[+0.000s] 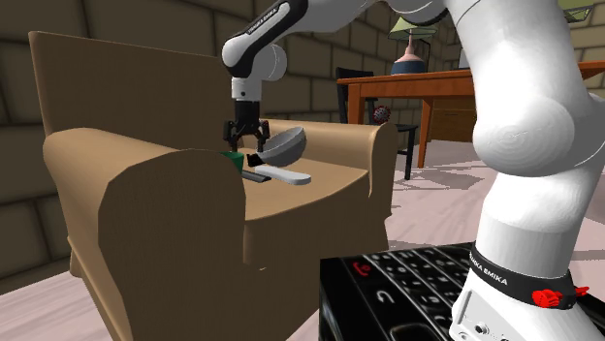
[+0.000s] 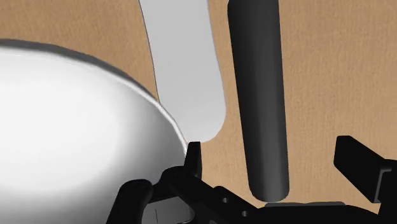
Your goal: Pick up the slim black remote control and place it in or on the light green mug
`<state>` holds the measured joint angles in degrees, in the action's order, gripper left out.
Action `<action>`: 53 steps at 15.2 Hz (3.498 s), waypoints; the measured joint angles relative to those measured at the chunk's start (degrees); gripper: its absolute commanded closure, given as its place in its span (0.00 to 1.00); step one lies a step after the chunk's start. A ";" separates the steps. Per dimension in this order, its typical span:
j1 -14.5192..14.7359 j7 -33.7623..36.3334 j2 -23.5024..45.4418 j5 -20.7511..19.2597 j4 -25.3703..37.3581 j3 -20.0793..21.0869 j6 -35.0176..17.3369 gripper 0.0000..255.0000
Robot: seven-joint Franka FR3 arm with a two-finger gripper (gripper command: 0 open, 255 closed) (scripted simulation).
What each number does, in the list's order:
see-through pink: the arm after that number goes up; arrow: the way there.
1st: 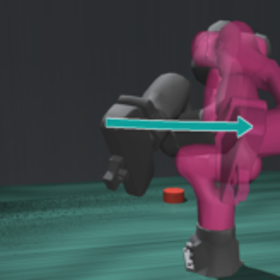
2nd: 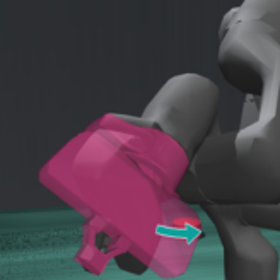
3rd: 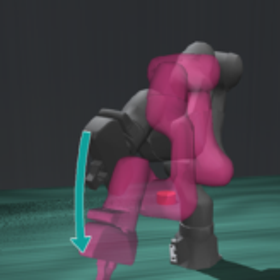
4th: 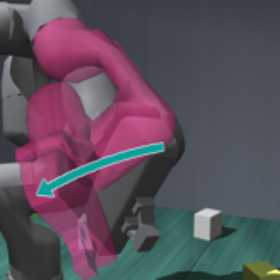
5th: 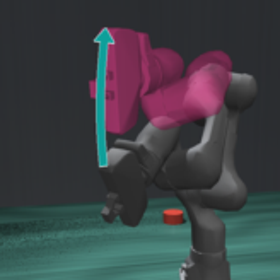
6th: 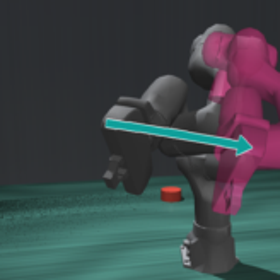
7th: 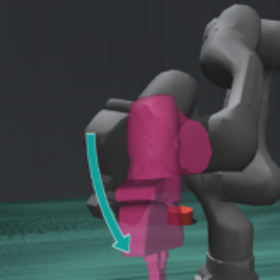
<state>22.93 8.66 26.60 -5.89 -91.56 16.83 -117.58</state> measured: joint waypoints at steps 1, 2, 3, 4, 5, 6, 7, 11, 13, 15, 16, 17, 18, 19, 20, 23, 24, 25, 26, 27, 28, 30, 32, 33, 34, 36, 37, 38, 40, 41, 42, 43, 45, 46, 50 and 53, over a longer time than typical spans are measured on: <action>0.66 -0.01 2.04 -0.66 1.86 -0.05 0.07 0.00; 1.12 -0.17 3.42 -1.12 3.05 -0.06 0.02 0.00; 1.67 -0.01 4.82 -1.53 4.48 -0.11 0.11 0.00; 1.91 0.07 5.45 -1.72 4.78 -0.13 -0.19 0.00; 2.06 0.16 6.00 -1.90 4.74 -0.19 -0.77 0.00; 2.18 0.16 6.76 -2.07 5.17 -0.29 -1.08 0.00; 2.26 0.21 7.28 -2.22 5.18 -0.38 -1.58 0.00; 2.36 0.41 8.12 -2.51 3.97 -0.54 -3.59 0.00; 2.38 0.43 8.25 -2.55 3.96 -0.57 -3.74 0.00; 2.39 0.44 8.29 -2.56 3.97 -0.57 -3.78 0.00; 2.39 0.44 8.30 -2.56 3.97 -0.57 -3.79 0.00; 2.39 0.44 8.30 -2.56 3.97 -0.57 -3.79 1.00; 2.39 0.44 8.28 -2.57 3.98 -0.58 -3.78 1.00; 2.25 0.45 8.09 -2.67 4.10 -0.72 -3.75 1.00; 2.27 0.46 8.11 -2.67 4.11 -0.72 -3.76 1.00; 2.30 0.46 8.19 -2.65 4.25 -0.71 -3.62 1.00; 2.33 0.50 8.23 -2.66 4.33 -0.72 -3.57 1.00; 2.34 0.53 8.15 -2.65 4.21 -0.70 -3.66 1.00; 2.35 0.55 8.07 -2.63 4.08 -0.66 -3.73 1.00; 2.34 0.50 8.07 -2.62 4.03 -0.65 -3.78 1.00; 2.32 0.43 8.01 -2.55 4.08 -0.59 -3.57 1.00; 2.31 0.37 7.49 -2.36 4.38 -0.43 -2.63 1.00; 2.26 0.26 6.88 -2.16 4.96 -0.31 -1.43 1.00; 2.22 0.22 6.48 -2.05 5.09 -0.23 -0.93 1.00; 2.31 0.27 6.40 -2.01 5.66 -0.18 -0.28 1.00; 2.24 0.16 5.72 -1.80 6.28 -0.06 1.01 1.00; 2.23 0.07 5.59 -1.74 6.83 -0.03 1.68 1.00; 2.23 0.08 5.27 -1.65 7.10 0.03 2.27 1.00; 2.20 0.01 4.80 -1.51 7.74 0.11 3.36 1.00; 2.15 -0.07 4.38 -1.37 8.08 0.19 4.11 1.00; 2.16 -0.13 4.23 -1.31 8.73 0.23 4.88 1.00; 2.14 -0.18 4.00 -1.23 9.10 0.26 5.49 1.00; 2.14 -0.19 3.43 -1.08 9.76 0.36 6.69 1.00; 2.11 -0.28 3.26 -1.02 10.26 0.39 7.37 1.00; 2.18 -0.45 2.97 -0.87 12.62 0.46 9.99 1.00; 2.42 -0.41 2.89 -0.80 14.92 0.55 12.35 1.00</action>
<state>25.35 8.25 29.49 -6.69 -76.64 17.38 -105.23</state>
